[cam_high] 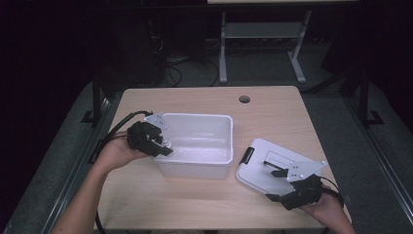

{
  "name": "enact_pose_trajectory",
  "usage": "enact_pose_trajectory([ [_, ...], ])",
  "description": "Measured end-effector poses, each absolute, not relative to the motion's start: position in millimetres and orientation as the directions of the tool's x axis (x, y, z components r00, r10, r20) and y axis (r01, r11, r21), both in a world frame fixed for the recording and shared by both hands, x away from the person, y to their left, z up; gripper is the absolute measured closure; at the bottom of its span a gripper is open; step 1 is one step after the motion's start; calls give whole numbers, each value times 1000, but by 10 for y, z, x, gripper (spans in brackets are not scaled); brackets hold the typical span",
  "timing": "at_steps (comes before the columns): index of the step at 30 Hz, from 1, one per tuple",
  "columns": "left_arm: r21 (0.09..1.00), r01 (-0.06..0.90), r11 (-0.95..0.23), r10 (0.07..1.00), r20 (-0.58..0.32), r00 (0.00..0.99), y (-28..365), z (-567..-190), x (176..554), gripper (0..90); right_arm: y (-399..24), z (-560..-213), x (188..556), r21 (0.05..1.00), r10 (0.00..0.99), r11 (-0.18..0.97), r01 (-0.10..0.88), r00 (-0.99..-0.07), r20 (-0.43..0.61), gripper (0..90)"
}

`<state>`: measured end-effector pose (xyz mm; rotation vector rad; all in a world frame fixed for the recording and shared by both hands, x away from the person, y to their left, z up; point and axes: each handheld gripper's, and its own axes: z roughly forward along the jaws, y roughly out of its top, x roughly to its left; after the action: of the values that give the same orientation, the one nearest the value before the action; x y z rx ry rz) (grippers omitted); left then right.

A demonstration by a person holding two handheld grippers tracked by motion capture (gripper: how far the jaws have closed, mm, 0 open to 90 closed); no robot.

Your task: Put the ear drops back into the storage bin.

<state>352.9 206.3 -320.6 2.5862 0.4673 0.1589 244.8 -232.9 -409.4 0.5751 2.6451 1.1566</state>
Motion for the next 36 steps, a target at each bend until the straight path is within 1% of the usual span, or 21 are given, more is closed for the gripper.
enact_pose_trajectory([
  [7, 495, 297, -817, 357, 28, 934, 2037, -3226, 3544, 601, -2334, -4099, 2454, 736, 417, 625, 259, -908, -35, 259],
  [16, 498, 301, -813, 359, 22, 933, 1989, -3258, 3546, 601, -2345, -4101, 2439, 736, 424, 621, 271, -905, -24, 259],
  [23, 492, 307, -815, 367, 28, 930, 1997, -3293, 3556, 601, -2349, -4100, 2438, 736, 422, 622, 268, -906, -27, 259],
  [26, 514, 318, -797, 376, 9, 927, 2026, -3327, 3559, 601, -2355, -4103, 2440, 737, 420, 622, 264, -907, -30, 259],
  [28, 504, 311, -806, 373, 24, 927, 2032, -3330, 3558, 600, -2355, -4107, 2441, 736, 421, 622, 266, -906, -28, 259],
  [30, 513, 317, -798, 378, 16, 926, 2038, -3335, 3555, 601, -2354, -4110, 2444, 736, 421, 623, 265, -907, -30, 259],
  [36, 502, 319, -804, 379, 19, 925, 2022, -3377, 3561, 601, -2335, -4123, 2443, 730, 414, 629, 266, -910, -25, 259],
])
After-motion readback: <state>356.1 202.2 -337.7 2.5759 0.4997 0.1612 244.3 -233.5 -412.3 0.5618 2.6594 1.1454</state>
